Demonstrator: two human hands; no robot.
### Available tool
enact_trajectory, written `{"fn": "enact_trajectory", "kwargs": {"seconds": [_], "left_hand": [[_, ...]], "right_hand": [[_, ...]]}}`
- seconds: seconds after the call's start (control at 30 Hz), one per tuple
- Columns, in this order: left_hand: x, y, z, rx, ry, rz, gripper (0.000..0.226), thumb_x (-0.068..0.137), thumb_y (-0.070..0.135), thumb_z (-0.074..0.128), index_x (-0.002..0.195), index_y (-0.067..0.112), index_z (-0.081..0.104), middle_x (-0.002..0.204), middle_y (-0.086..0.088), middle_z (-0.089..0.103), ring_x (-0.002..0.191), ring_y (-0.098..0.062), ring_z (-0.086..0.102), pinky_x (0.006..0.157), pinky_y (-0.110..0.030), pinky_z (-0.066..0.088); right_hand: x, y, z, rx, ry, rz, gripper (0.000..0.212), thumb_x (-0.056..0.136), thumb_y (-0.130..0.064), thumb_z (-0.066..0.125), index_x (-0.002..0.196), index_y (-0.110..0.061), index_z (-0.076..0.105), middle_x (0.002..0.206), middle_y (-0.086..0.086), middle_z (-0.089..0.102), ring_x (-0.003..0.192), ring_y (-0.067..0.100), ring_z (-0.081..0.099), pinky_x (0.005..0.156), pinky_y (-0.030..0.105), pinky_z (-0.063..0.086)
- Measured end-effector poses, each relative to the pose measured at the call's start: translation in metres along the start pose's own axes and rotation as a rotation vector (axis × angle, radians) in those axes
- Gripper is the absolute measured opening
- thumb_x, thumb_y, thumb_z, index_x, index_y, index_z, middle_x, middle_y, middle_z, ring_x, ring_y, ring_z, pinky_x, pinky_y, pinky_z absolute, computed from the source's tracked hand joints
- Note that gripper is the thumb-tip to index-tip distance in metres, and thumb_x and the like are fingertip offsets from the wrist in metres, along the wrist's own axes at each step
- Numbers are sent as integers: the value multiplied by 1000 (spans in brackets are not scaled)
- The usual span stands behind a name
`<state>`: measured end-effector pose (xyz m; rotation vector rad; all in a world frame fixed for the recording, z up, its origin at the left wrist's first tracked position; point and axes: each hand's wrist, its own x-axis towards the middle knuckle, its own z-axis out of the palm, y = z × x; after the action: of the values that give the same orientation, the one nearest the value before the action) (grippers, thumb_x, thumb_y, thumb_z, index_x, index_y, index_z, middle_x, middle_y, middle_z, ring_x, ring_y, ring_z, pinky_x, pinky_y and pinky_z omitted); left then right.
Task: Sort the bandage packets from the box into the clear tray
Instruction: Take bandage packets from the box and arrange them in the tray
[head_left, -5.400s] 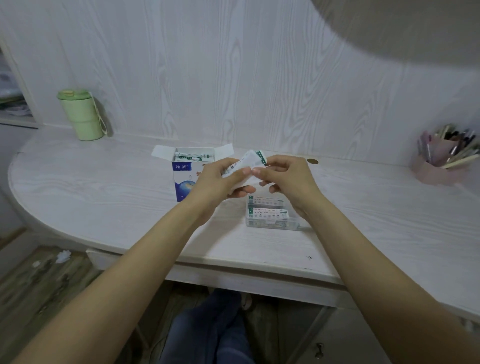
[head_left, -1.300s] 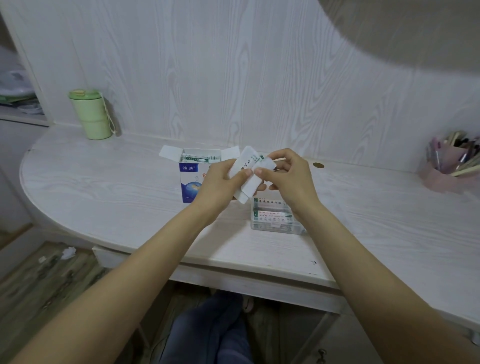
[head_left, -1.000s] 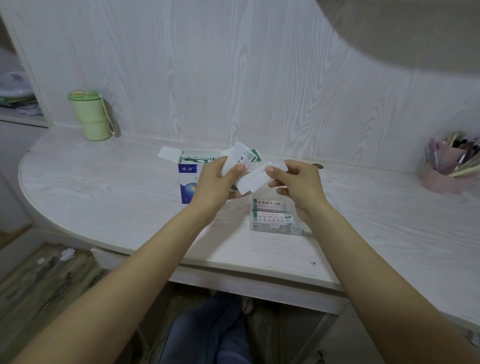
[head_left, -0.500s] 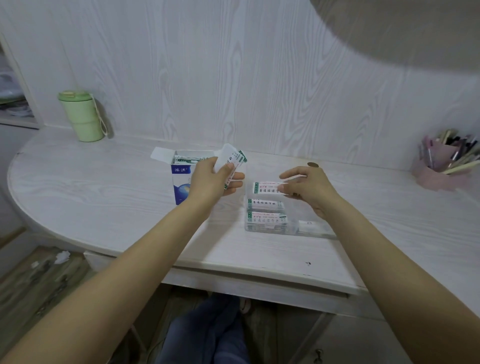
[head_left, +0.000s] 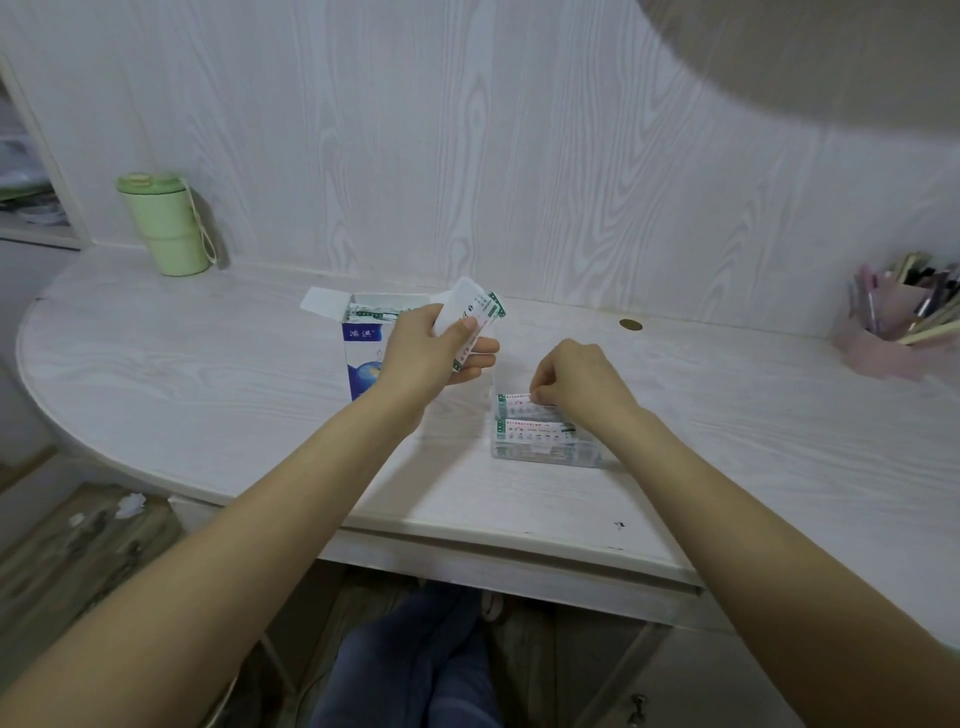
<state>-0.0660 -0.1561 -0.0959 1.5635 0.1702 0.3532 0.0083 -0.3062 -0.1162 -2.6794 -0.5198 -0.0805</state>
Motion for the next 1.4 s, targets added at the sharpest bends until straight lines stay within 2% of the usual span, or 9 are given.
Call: {"fn": "enact_trajectory", "kwargs": {"seconds": [0.37, 0.63, 0.7, 0.8, 0.87, 0.93, 1.1, 1.23, 1.4], "left_hand": [[-1, 0, -2, 6, -3, -14, 29, 98, 13, 48, 123, 1, 55, 84, -10, 71, 75, -16, 71, 68, -24, 59], [-3, 0, -2, 4, -26, -25, 26, 99, 13, 47, 121, 2, 55, 86, -12, 71, 75, -19, 72, 70, -27, 59], [-3, 0, -4, -12, -36, -30, 25, 98, 13, 48, 120, 3, 55, 88, -12, 71, 74, -19, 72, 68, -26, 59], [-5, -1, -8, -41, -51, -26, 20, 96, 10, 53, 114, 3, 58, 88, -13, 71, 76, -20, 73, 68, -27, 59], [-7, -2, -10, -66, -57, -37, 19, 92, 7, 57, 111, 3, 59, 87, -14, 72, 77, -22, 73, 70, -29, 60], [-10, -1, -10, -88, -104, -53, 23, 89, 5, 61, 112, 3, 61, 91, -15, 72, 79, -25, 73, 71, -31, 60], [-16, 5, -4, -139, -255, -63, 22, 92, 15, 59, 113, 8, 62, 99, -13, 72, 85, -28, 72, 71, -29, 60], [-15, 6, -4, -145, -214, -88, 21, 98, 21, 49, 112, 9, 59, 98, -13, 72, 84, -28, 72, 71, -30, 60], [-6, 2, -7, -111, -64, -63, 20, 99, 16, 48, 112, 3, 56, 87, -14, 71, 78, -24, 73, 64, -25, 59]], "right_hand": [[7, -6, 5, -40, -35, -10, 17, 77, 4, 61, 81, -5, 75, 85, 11, 72, 80, 27, 67, 71, 35, 57], [7, -9, 0, -4, -76, -46, 21, 78, 1, 61, 85, -12, 76, 88, 5, 73, 81, 18, 65, 74, 32, 55], [4, -9, -3, 22, -91, -62, 18, 79, -1, 64, 87, -11, 76, 87, 4, 73, 74, 13, 61, 69, 27, 52], [-4, -12, -15, 205, 43, -75, 13, 84, -9, 66, 92, -14, 75, 87, 0, 72, 76, 10, 61, 66, 20, 45], [-15, -17, -27, 545, 137, -49, 14, 85, -16, 67, 98, -19, 72, 86, -1, 71, 79, 12, 65, 66, 23, 50], [-25, -24, -37, 807, 56, -26, 20, 85, -25, 69, 105, -21, 68, 88, -1, 72, 79, 9, 68, 62, 20, 52], [-30, -29, -39, 861, 41, -18, 25, 78, -11, 76, 100, -5, 66, 72, 4, 71, 59, 7, 66, 53, 16, 48], [-28, -22, -37, 864, 102, 36, 25, 76, -11, 78, 100, -10, 68, 78, 9, 71, 61, 10, 64, 55, 17, 47], [-22, -2, -34, 882, 148, 112, 8, 87, -7, 65, 89, -14, 69, 76, 5, 63, 62, 11, 61, 60, 19, 49]]}}
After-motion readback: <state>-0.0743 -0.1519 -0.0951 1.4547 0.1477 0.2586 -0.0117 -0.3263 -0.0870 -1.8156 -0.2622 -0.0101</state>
